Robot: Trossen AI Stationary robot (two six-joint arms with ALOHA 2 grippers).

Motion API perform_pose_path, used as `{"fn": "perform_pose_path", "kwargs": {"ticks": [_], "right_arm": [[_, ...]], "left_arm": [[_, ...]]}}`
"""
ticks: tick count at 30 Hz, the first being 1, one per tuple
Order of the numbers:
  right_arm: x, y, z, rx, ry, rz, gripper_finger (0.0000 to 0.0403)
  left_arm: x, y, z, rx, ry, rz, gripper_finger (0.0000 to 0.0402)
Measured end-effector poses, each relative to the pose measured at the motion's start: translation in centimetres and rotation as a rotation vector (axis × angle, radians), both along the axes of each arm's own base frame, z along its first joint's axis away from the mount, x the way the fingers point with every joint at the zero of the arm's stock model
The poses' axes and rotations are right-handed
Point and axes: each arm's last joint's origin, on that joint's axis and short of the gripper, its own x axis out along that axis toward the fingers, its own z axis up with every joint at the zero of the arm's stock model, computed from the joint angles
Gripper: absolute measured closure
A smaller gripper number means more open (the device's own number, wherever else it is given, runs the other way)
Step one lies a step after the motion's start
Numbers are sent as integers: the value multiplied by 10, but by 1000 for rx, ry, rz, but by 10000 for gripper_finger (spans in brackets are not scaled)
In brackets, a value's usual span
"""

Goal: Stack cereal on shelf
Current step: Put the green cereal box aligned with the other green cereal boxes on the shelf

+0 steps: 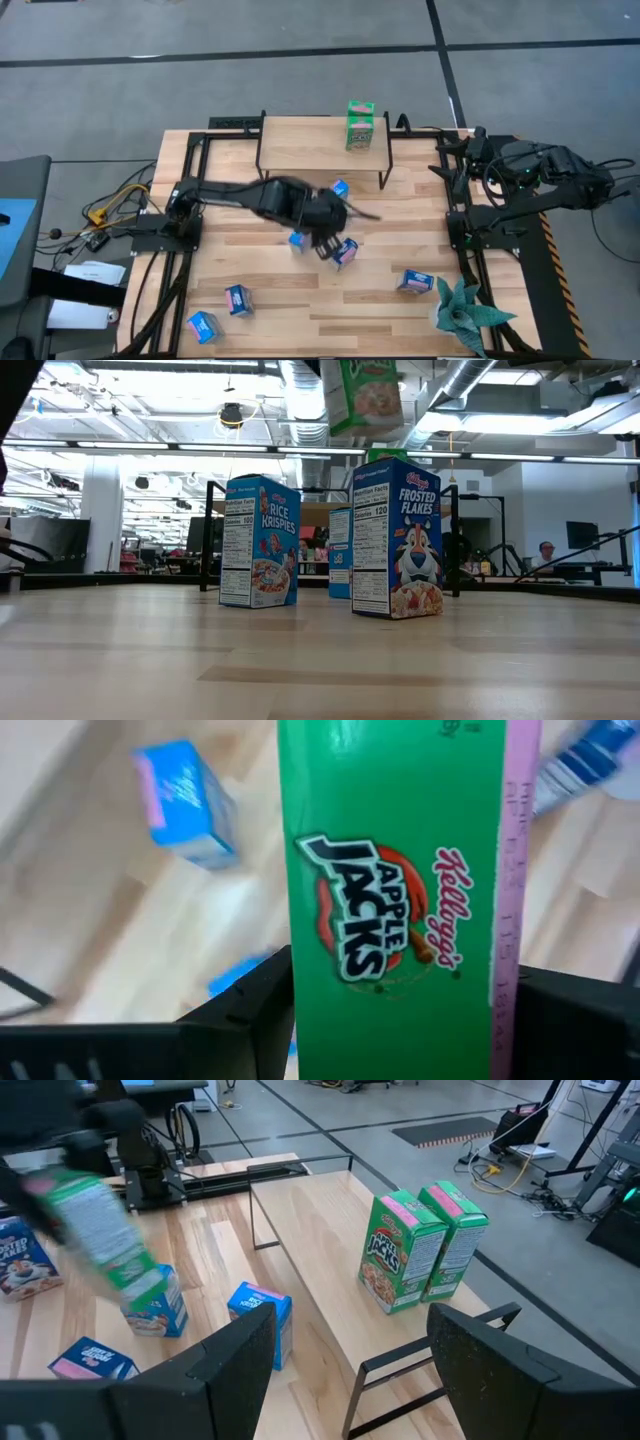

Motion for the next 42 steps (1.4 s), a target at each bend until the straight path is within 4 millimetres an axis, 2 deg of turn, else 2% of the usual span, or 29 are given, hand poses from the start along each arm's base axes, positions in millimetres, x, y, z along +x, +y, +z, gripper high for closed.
{"fn": "perform_pose_path", "kwargs": {"ticks": [9,17,23,27,34,42], "right_arm": [[0,0,0,-7,4,3,117],[0,0,0,-6,4,3,117],[0,0,0,0,1,0,117],[0,0,0,20,-10,-8,117],[0,-1,0,10,-14,-41,117],[-1,-1,0,3,-16,-64,117]], "left_arm": [[9,72,10,103,-36,-17,232],[17,133,19,115,-163,-157,232],[14,170,24,123,-234,-238,232],[11,185,24,94,-265,-312,232],[9,189,22,194,-213,-437,232],[12,195,1,233,-130,-469,232]]}}
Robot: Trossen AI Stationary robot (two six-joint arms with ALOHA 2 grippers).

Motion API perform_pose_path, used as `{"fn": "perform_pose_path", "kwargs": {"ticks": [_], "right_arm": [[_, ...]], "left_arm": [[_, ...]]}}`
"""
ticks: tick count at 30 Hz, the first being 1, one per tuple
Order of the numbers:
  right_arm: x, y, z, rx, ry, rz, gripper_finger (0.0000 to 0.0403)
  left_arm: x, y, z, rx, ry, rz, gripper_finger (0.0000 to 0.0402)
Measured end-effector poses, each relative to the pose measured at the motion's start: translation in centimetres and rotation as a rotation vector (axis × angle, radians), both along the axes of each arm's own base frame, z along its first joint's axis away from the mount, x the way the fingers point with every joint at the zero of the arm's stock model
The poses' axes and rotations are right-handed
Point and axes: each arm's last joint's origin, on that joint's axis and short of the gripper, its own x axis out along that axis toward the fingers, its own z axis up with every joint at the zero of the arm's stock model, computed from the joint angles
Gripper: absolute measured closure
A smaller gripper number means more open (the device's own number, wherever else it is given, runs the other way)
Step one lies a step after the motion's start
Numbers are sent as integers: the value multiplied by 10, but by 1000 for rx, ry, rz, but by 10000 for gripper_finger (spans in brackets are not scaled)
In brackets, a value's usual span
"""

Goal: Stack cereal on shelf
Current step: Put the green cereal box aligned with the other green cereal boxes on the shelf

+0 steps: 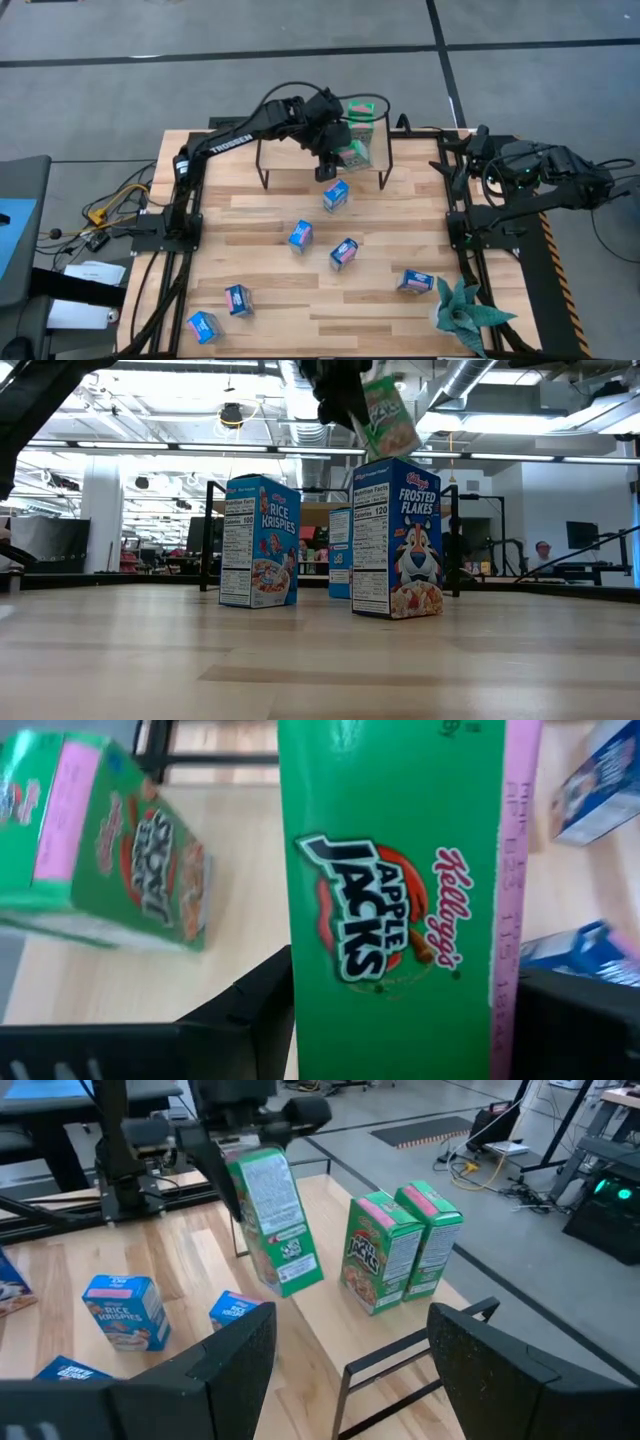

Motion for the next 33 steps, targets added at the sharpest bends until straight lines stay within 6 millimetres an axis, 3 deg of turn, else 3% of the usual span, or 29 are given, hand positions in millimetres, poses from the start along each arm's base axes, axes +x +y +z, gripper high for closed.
{"fn": "perform_pose_path", "kwargs": {"ticks": [10,17,33], "right_arm": [[0,0,0,17,-12,-11,117],[0,0,0,20,-13,-11,117],[0,0,0,16,-10,-10,117]], "left_arm": [[0,4,-4,113,45,5,232],[12,10,-25,155,100,-21,232],[15,13,-30,169,119,-11,232]]}}
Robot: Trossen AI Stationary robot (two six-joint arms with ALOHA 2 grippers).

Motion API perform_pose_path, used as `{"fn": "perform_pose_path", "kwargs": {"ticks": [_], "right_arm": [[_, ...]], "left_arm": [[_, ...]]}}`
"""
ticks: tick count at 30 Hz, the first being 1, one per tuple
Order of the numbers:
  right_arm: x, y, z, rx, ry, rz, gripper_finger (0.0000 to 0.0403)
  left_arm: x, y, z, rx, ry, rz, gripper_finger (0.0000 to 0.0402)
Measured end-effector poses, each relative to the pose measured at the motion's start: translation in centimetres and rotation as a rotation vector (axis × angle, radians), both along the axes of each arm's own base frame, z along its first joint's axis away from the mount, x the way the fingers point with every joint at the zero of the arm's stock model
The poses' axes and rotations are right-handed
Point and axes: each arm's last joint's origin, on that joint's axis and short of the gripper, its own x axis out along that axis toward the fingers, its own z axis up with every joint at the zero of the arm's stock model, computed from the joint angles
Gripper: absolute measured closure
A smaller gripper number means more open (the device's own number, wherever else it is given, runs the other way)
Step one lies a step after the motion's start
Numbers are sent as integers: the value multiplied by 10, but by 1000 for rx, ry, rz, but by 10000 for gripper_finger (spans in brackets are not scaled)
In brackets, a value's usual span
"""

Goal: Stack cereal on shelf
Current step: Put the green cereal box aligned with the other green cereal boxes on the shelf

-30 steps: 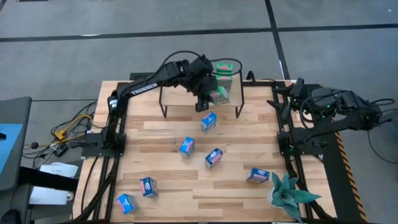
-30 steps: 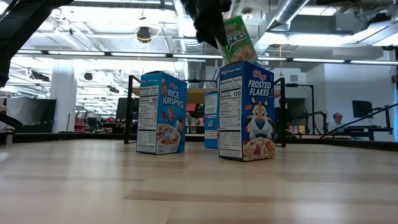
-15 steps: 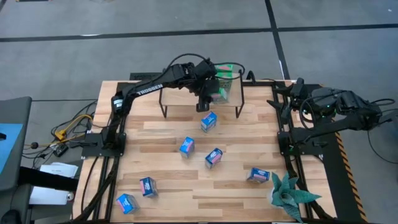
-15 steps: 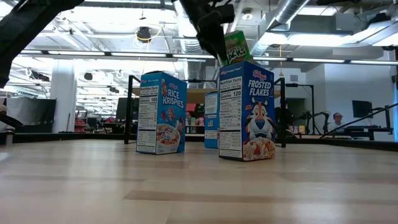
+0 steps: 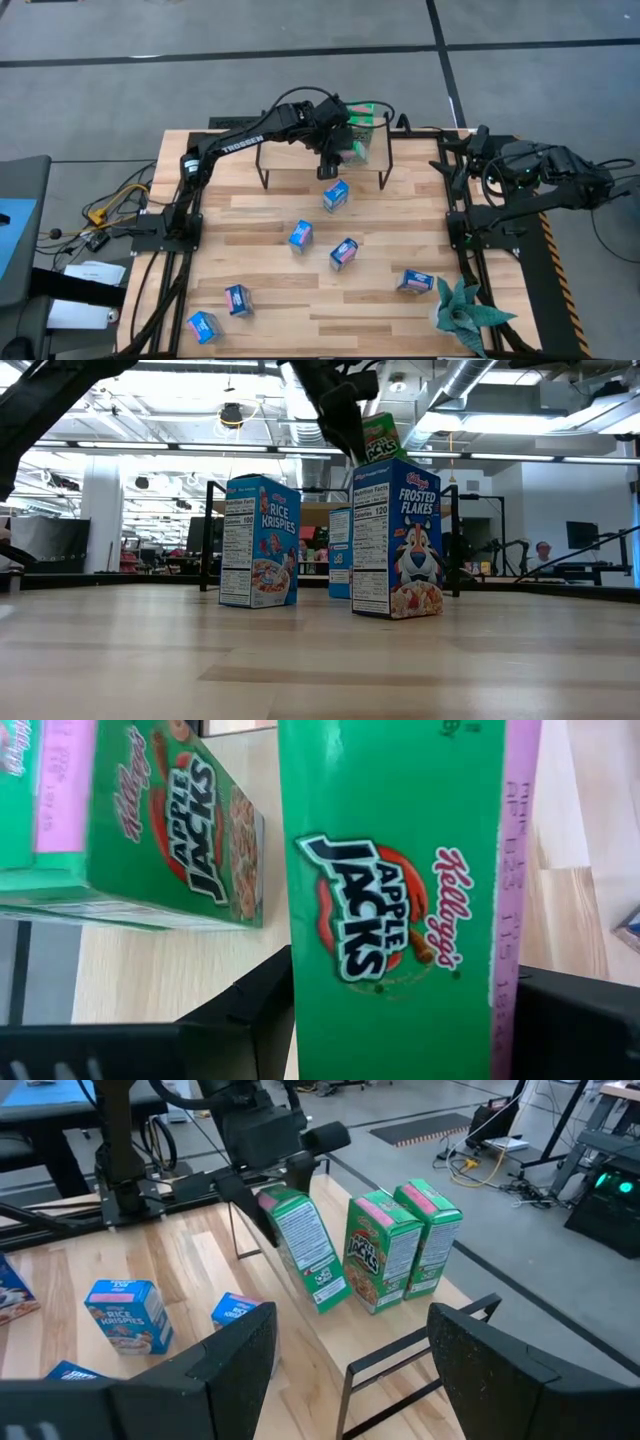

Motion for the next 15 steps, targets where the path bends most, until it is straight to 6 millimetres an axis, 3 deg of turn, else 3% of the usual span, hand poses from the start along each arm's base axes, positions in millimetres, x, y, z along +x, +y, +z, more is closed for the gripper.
{"fn": "perform_pose_path", "kwargs": {"ticks": [15], "right_arm": [[0,0,0,1,0,0,117]], "left_arm": [[-2,2,-1,15,24,-1,232]]}}
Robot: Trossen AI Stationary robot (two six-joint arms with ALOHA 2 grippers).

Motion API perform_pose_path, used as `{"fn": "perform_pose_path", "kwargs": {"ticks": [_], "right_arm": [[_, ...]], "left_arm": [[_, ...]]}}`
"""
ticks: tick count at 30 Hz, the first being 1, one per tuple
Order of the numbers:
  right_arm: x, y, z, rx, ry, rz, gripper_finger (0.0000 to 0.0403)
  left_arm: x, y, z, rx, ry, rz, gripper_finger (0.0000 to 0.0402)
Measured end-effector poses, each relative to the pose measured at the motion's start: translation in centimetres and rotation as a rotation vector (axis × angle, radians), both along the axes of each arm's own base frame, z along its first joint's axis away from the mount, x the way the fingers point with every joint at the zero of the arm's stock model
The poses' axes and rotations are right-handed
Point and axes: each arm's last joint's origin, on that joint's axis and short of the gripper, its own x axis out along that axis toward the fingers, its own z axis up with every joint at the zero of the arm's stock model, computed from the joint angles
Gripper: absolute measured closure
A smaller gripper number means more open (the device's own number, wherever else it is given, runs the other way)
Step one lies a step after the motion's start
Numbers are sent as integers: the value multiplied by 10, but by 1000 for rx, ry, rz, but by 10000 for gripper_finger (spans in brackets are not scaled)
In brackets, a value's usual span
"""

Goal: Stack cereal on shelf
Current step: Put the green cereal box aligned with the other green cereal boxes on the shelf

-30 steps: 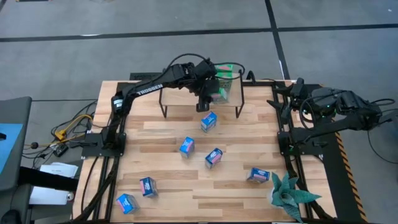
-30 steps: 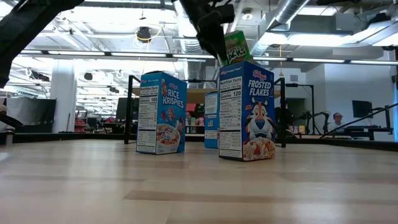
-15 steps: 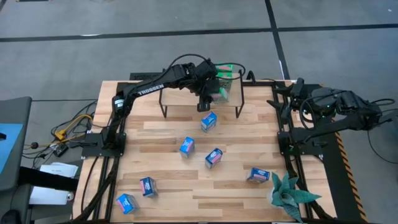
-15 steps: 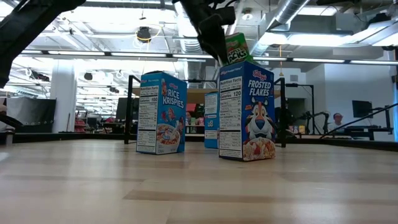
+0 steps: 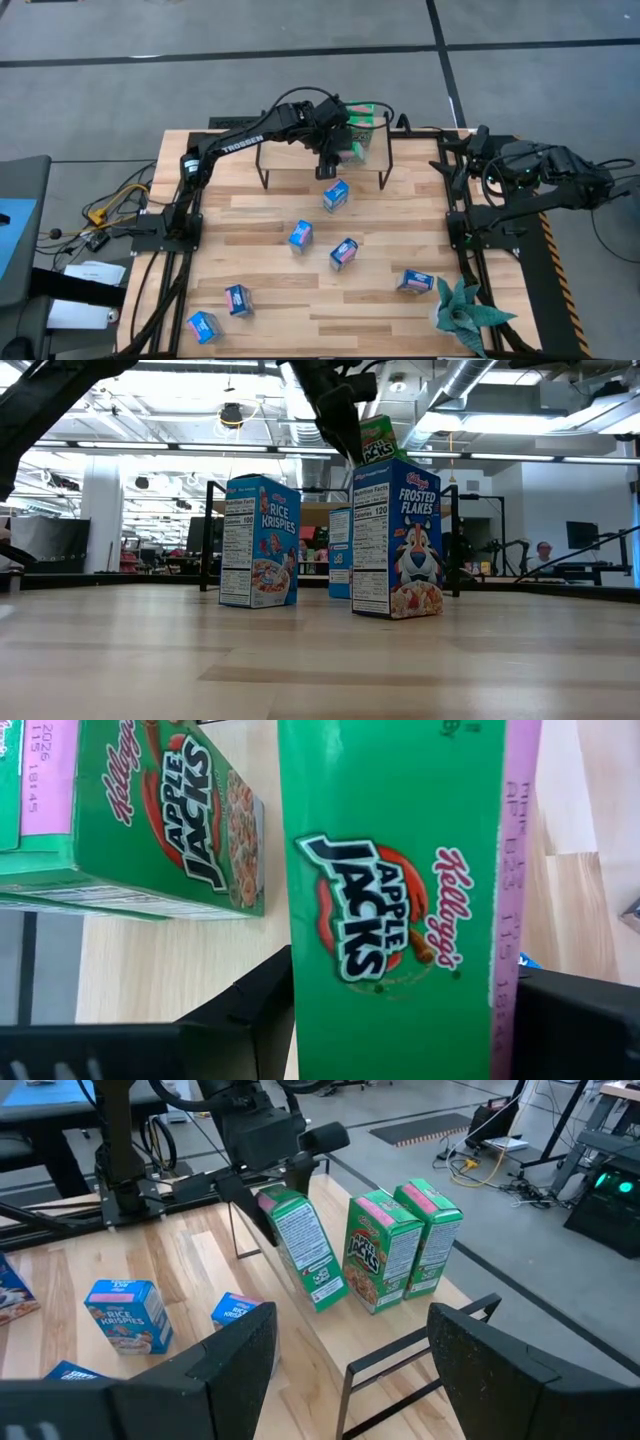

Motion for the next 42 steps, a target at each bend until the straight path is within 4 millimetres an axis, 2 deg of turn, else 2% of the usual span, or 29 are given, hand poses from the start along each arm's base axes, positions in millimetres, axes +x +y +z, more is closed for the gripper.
{"fn": "perform_pose_path", "kwargs": {"ticks": [19,32,42], "right_arm": [[-1,0,-1,-2,15,1,117],[-1,0,-2,-4,28,2,117],[-1,0,-2,-8,32,4,117]], "left_arm": [[0,1,0,29,9,-2,230],[4,2,4,33,-57,20,162],[8,5,9,72,-120,48,163]]}}
